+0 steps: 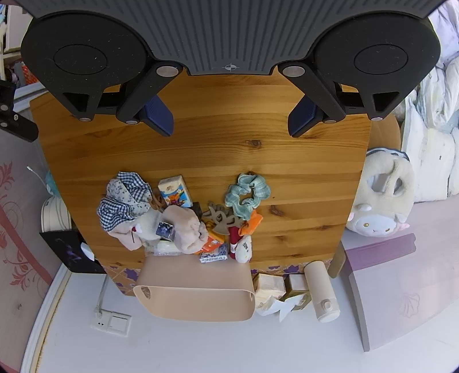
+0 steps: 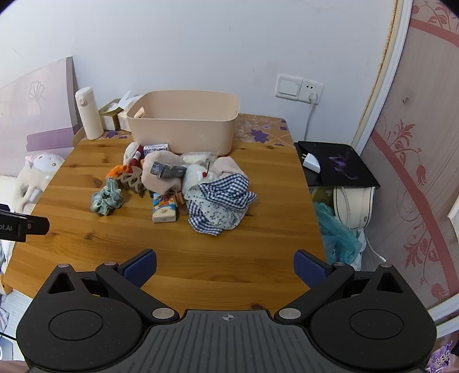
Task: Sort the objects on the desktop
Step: 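Move both tools toward the pile of items on the table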
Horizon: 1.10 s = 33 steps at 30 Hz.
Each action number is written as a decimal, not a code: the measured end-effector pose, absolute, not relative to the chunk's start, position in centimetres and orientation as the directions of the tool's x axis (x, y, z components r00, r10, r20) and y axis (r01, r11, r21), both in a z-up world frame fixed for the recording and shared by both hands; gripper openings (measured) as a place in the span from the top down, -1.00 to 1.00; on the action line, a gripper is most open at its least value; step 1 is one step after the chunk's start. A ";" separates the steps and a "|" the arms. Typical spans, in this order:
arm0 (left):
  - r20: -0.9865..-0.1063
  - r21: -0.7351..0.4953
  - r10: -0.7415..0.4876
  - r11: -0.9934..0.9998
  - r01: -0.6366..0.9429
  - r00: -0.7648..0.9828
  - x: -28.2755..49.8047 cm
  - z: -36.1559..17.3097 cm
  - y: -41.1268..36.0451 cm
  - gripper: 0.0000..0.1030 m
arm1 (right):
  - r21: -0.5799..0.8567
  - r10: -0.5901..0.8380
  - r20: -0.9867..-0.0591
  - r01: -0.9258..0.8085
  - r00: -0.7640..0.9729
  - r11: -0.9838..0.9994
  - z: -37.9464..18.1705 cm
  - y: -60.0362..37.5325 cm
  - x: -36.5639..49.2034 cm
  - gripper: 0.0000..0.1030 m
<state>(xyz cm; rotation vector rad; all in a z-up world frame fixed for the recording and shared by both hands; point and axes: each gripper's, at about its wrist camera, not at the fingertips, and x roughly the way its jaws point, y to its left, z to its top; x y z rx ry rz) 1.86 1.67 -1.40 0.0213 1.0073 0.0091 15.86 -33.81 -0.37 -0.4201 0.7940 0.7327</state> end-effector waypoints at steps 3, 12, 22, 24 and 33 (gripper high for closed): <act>-0.844 0.009 0.007 1.000 0.002 0.536 2.5 -1.5 2.3 -0.71 | -0.072 0.427 -0.770 -0.729 0.475 0.681 -0.4 -33.3 16.1 -1.00; -0.853 0.006 -0.002 1.000 0.014 0.522 5.6 -2.0 3.6 -0.71 | -0.097 0.423 -0.749 -0.716 0.510 0.692 -0.8 -32.0 17.0 -1.00; -0.861 0.004 -0.019 0.999 0.045 0.509 9.9 -3.2 4.7 -0.71 | -0.111 0.415 -0.735 -0.699 0.536 0.706 -1.4 -29.6 18.9 -1.00; -0.860 0.005 -0.021 0.999 0.049 0.509 10.9 -3.5 5.1 -0.71 | -0.122 0.413 -0.731 -0.699 0.543 0.705 -1.7 -29.1 19.2 -1.00; -0.847 0.039 -0.008 0.996 0.077 0.532 15.1 -3.5 5.6 -0.71 | -0.231 0.380 -0.722 -0.719 0.579 0.656 -2.9 -26.2 19.7 -1.00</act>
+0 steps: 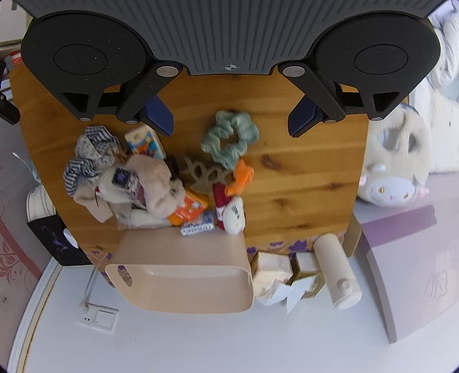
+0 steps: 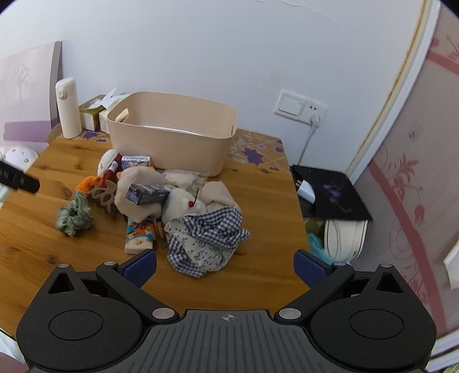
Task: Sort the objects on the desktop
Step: 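Move both tools toward the pile of items on the table, then grasp the green plaid scrunchie with the left tool while the right tool grasps the gingham cloth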
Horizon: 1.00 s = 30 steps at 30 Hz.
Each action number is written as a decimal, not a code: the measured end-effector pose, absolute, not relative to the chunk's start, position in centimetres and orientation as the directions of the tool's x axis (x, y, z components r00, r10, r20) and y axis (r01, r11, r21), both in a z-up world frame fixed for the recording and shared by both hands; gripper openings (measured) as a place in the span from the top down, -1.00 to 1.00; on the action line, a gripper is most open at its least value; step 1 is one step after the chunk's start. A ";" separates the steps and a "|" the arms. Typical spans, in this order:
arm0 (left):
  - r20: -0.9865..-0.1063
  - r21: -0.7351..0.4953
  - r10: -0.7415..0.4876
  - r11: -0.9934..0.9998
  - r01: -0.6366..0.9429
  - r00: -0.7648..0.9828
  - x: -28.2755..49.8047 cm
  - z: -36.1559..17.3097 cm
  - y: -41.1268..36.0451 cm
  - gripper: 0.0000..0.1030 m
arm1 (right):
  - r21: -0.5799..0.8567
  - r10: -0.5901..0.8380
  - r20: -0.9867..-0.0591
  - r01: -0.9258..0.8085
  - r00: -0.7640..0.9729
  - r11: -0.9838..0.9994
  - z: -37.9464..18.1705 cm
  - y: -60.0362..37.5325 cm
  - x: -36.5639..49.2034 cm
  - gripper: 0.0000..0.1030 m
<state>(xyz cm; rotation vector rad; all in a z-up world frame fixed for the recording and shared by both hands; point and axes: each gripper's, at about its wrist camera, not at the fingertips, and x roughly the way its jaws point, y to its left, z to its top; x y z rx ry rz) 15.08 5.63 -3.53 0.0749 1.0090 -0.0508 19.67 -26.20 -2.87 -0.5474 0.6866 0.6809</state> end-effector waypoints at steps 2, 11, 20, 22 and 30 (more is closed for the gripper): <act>-0.845 0.052 -0.005 0.994 0.092 0.535 16.1 -3.7 5.6 -0.71 | -0.230 0.378 -0.723 -0.717 0.579 0.658 -3.2 -25.6 20.1 -1.00; -0.867 0.060 0.010 0.995 0.085 0.498 19.4 -6.1 5.8 -0.71 | -0.221 0.414 -0.715 -0.744 0.564 0.631 -5.4 -23.3 22.7 -1.00; -0.891 0.051 0.017 0.997 0.064 0.454 21.7 -9.3 5.5 -0.71 | -0.174 0.380 -0.762 -0.731 0.525 0.660 -8.7 -22.4 25.8 -1.00; -0.899 0.057 0.024 0.996 0.063 0.437 22.2 -10.0 5.3 -0.71 | -0.170 0.378 -0.766 -0.731 0.520 0.661 -9.5 -22.4 26.3 -1.00; -0.920 0.082 0.054 0.995 0.057 0.388 23.6 -12.7 4.0 -0.71 | -0.170 0.391 -0.759 -0.738 0.521 0.653 -11.6 -22.2 28.1 -1.00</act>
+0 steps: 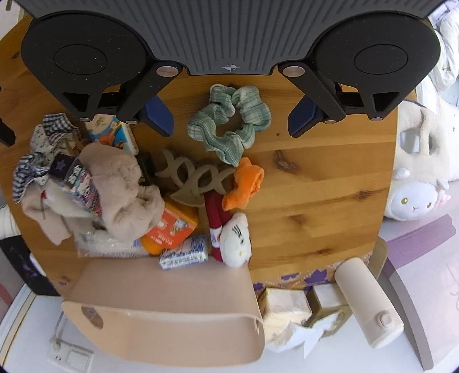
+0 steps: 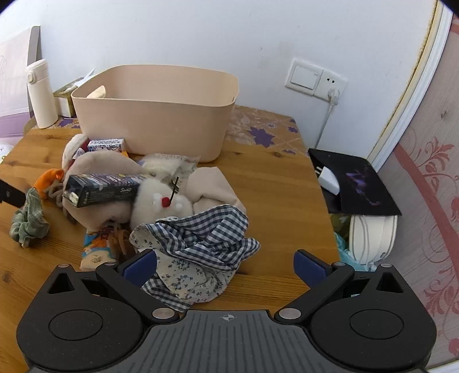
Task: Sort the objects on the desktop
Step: 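Grasp the green plaid scrunchie with the left tool while the right tool grasps the gingham cloth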
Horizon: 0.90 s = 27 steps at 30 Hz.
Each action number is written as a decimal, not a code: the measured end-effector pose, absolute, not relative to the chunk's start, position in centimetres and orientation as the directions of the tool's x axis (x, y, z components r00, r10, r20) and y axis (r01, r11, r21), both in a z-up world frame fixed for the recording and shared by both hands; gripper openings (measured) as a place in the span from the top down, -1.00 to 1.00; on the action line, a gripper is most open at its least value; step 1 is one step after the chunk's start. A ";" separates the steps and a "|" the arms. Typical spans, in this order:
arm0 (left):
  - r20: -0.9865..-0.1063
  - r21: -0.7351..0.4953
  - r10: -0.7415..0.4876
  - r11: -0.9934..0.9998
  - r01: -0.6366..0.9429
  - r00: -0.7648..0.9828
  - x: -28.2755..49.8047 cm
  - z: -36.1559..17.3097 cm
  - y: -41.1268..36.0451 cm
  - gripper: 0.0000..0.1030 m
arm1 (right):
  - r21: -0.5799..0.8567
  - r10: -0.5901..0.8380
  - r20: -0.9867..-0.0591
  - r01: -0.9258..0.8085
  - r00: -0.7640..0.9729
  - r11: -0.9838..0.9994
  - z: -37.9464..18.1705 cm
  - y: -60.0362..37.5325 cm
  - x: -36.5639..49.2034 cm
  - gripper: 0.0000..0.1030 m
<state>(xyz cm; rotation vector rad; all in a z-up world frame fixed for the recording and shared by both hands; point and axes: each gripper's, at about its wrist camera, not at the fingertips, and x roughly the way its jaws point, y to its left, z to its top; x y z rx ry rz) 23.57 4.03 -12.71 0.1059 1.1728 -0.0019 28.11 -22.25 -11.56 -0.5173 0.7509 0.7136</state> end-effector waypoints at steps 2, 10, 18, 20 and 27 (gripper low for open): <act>-0.924 0.092 0.069 0.995 0.044 0.377 23.9 -13.4 3.8 -0.71 | -0.158 0.394 -0.766 -0.743 0.508 0.650 -12.1 -22.1 28.7 -1.00; -0.923 0.124 0.119 0.992 -0.009 0.365 24.9 -15.6 3.3 -0.71 | -0.102 0.387 -0.796 -0.733 0.465 0.672 -14.6 -21.5 31.4 -1.00; -0.938 0.063 0.058 0.998 0.005 0.342 25.1 -18.5 3.0 -0.71 | -0.102 0.378 -0.811 -0.743 0.447 0.661 -16.8 -21.6 32.6 -1.00; -0.941 0.067 0.060 0.998 0.012 0.332 25.2 -19.0 2.7 -0.71 | -0.101 0.380 -0.816 -0.753 0.437 0.650 -17.1 -21.5 32.7 -1.00; -0.940 0.065 0.053 0.998 0.025 0.338 25.5 -20.1 2.8 -0.63 | -0.111 0.358 -0.828 -0.752 0.432 0.650 -17.7 -21.2 33.1 -0.98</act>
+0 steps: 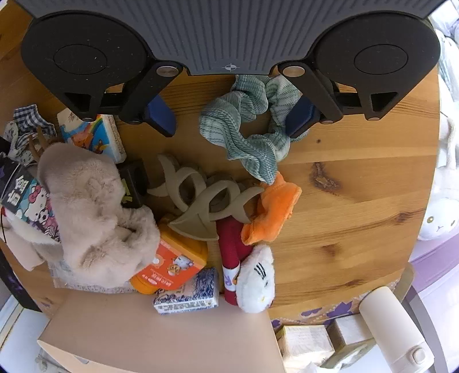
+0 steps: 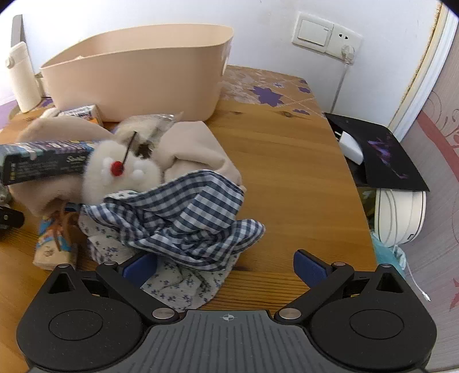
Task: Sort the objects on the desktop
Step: 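Grasp the green plaid scrunchie with the left tool while the right tool grasps the gingham cloth, then lift the scrunchie and gingham cloth with both tools and carry them over the beige bin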
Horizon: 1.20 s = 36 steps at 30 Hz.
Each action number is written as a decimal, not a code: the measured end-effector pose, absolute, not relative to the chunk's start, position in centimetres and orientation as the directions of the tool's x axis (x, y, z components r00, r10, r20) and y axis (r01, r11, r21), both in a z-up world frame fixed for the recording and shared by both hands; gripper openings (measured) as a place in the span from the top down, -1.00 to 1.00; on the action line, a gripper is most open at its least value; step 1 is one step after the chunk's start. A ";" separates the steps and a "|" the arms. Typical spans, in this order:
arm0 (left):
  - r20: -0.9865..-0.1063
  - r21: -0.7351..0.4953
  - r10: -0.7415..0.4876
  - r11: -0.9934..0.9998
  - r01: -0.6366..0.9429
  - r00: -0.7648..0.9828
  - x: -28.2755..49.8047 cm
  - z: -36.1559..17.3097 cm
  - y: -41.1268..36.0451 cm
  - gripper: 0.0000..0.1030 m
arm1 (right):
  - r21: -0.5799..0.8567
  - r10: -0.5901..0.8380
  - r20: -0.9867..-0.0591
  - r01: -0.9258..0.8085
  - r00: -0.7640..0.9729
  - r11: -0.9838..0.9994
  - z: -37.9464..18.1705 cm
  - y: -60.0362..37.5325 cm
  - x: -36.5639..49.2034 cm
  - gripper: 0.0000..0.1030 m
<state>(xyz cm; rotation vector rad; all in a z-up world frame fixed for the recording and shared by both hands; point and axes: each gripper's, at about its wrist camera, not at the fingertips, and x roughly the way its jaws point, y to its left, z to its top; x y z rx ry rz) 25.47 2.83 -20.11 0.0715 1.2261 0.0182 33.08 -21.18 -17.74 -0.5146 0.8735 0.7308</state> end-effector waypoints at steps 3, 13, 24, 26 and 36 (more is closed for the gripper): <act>-0.943 0.066 0.051 0.997 0.035 0.328 25.5 -20.4 3.0 -0.50 | -0.090 0.366 -0.834 -0.758 0.412 0.647 -17.9 -21.3 33.3 -0.79; -0.935 0.102 0.090 0.995 0.016 0.344 25.2 -19.6 3.7 0.48 | -0.009 0.431 -0.839 -0.799 0.334 0.602 -17.4 -21.5 32.3 0.45; -0.923 0.083 0.069 0.996 0.020 0.380 23.5 -18.2 4.2 0.66 | -0.010 0.441 -0.830 -0.799 0.342 0.601 -16.0 -23.4 31.1 0.83; -0.921 0.075 0.063 0.997 0.016 0.385 23.2 -17.8 4.4 0.67 | -0.009 0.446 -0.824 -0.795 0.349 0.606 -15.6 -24.0 31.1 0.83; -0.911 0.022 0.027 1.000 -0.017 0.412 22.4 -15.0 5.2 0.67 | -0.019 0.470 -0.791 -0.783 0.392 0.622 -13.1 -26.4 31.2 0.83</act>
